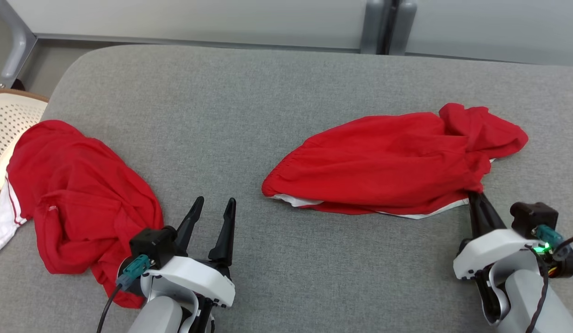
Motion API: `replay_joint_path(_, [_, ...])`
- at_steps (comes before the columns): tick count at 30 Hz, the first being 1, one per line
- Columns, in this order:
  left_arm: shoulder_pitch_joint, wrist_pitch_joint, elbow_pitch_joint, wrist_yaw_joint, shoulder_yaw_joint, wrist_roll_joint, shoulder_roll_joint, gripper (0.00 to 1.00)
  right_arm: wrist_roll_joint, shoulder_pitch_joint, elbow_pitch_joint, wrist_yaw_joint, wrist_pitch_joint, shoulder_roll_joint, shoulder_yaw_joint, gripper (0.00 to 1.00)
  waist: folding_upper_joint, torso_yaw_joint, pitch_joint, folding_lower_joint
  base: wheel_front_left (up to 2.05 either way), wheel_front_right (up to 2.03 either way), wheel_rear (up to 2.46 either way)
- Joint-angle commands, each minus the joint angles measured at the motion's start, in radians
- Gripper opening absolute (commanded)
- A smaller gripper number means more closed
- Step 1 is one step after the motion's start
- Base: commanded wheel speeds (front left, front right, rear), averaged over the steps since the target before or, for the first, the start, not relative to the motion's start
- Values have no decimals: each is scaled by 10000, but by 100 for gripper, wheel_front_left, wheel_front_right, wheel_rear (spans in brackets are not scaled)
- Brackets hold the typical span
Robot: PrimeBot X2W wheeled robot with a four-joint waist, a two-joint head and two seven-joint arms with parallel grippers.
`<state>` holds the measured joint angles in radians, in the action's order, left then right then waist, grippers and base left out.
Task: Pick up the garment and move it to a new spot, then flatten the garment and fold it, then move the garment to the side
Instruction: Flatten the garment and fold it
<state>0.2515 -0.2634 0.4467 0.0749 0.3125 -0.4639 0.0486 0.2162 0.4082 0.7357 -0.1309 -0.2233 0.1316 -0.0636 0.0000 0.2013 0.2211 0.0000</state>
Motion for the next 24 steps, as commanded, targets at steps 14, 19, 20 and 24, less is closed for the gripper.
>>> replay_joint_path(14, [-618, -19, 142, 46, 2, -20, 36, 100, -257, -1575, -1403, 3, 355, 435, 222, 0, 0, -936, -1397, 0, 0, 0, 0])
replay_joint_path(19, [-762, -19, 90, 21, 217, -111, 39, 100, -306, -2800, -3425, 3, 1928, 999, 350, 0, 0, -977, -1484, 0, 0, 0, 0])
replay_joint_path(20, [-762, -19, 87, 18, 262, -127, 40, 100, -255, -3071, -3864, 3, 2257, 1142, 434, 0, 0, -955, -1497, 0, 0, 0, 0])
replay_joint_path(24, [-797, -19, 82, -15, 327, -188, 37, 100, -75, -4004, -5719, 3, 3712, 1707, 731, 0, 0, -879, -1518, 0, 0, 0, 0])
